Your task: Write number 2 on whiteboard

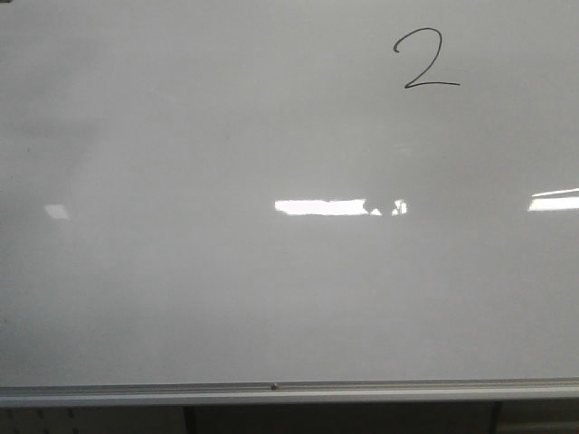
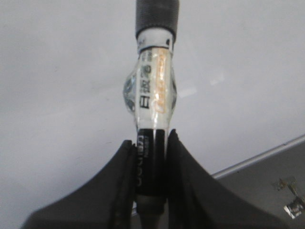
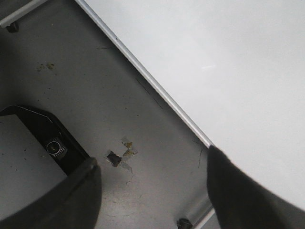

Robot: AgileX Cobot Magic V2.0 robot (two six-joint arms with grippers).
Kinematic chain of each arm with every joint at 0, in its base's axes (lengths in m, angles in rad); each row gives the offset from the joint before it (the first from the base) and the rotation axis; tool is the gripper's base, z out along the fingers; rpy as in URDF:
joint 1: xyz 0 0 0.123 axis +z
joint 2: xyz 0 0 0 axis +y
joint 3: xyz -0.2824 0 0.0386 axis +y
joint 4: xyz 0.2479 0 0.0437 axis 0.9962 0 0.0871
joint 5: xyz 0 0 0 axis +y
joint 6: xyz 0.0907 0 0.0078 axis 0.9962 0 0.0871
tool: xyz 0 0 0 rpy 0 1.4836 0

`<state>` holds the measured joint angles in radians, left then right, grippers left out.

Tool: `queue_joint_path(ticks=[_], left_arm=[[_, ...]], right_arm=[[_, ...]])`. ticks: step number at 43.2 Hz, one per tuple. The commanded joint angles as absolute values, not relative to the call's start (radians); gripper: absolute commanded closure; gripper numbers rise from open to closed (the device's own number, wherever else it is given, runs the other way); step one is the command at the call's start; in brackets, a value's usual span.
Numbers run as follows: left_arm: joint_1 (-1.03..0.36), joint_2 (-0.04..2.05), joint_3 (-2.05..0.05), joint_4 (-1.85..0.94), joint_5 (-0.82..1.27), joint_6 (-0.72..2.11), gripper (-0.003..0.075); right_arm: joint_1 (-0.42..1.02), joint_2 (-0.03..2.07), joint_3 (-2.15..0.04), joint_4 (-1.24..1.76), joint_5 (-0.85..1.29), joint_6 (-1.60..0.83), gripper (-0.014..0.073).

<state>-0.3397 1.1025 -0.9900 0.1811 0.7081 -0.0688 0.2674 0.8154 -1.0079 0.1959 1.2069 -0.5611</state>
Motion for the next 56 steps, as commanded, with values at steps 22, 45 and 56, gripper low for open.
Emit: queue_joint_path(ticks=[22, 45, 56], left_arm=[[-0.117, 1.150, -0.611, 0.000, -0.204, -0.168, 0.0650], [-0.113, 1.431, -0.611, 0.000, -0.630, -0.159, 0.0650], [-0.113, 1.524, -0.611, -0.020, -0.772, -0.159, 0.0647]], right_arm=[[0.259, 0.811, -1.035, 0.203, 1.153, -0.558, 0.0095], [0.259, 0.811, -1.035, 0.206, 1.155, -0.558, 0.0095], [0.259, 0.811, -1.035, 0.206, 1.155, -0.558, 0.0095]])
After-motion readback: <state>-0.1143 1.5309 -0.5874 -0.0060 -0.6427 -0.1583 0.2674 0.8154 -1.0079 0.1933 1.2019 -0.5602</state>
